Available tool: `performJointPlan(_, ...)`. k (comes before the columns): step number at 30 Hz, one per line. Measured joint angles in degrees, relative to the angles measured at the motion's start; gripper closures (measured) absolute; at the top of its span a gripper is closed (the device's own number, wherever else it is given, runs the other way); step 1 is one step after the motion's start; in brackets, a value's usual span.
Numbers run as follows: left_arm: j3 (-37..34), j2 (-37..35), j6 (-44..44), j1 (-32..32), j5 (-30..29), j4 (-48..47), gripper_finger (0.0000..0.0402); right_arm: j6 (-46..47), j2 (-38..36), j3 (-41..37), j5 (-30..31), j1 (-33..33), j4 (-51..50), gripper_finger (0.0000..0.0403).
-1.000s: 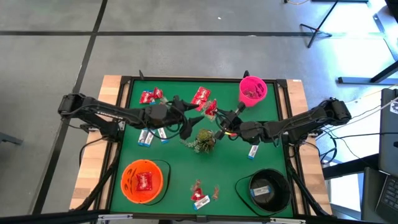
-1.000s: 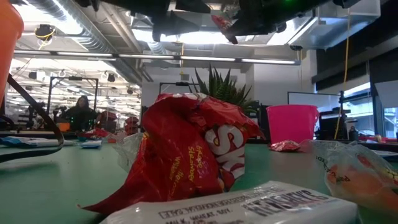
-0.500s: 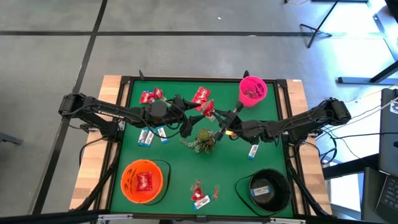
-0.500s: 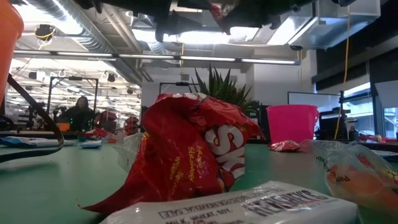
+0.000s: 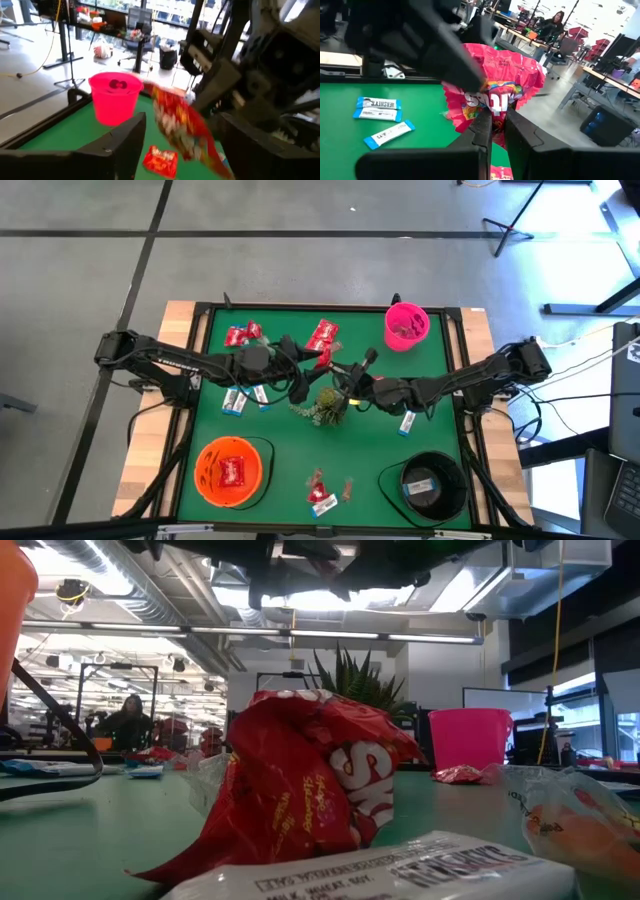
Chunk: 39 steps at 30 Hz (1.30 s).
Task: Sort candy
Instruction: Put the red candy into the orange bucket
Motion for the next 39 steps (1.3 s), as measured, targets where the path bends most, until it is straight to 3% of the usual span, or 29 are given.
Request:
performJointPlan(14,0.00,-0.26,4.17,-0.58,-0.20,-3.34,0.0388,-2.30,-0.38,0.00,1.48,0.07,-2.57,0.0346)
performJointPlan(23,-0.02,-2.73,4.68,-0.58,0.11,-8.17,0.0400,-5.89,-1.44,0.00,5.03,0.88,-2.83,0.0239)
performJointPlan(30,-0.02,-14.92,4.63,-1.90,-0.32,-23.70,0.0401,-10.35,-5.79,0.00,14.24,4.22,-3.27,0.0156)
performJointPlan(39,-0.02,-30.34,-0.47,-14.08,6.89,-40.94,0.0401,-5.50,-11.60,0.00,19.50,6.16,-13.96,0.0142)
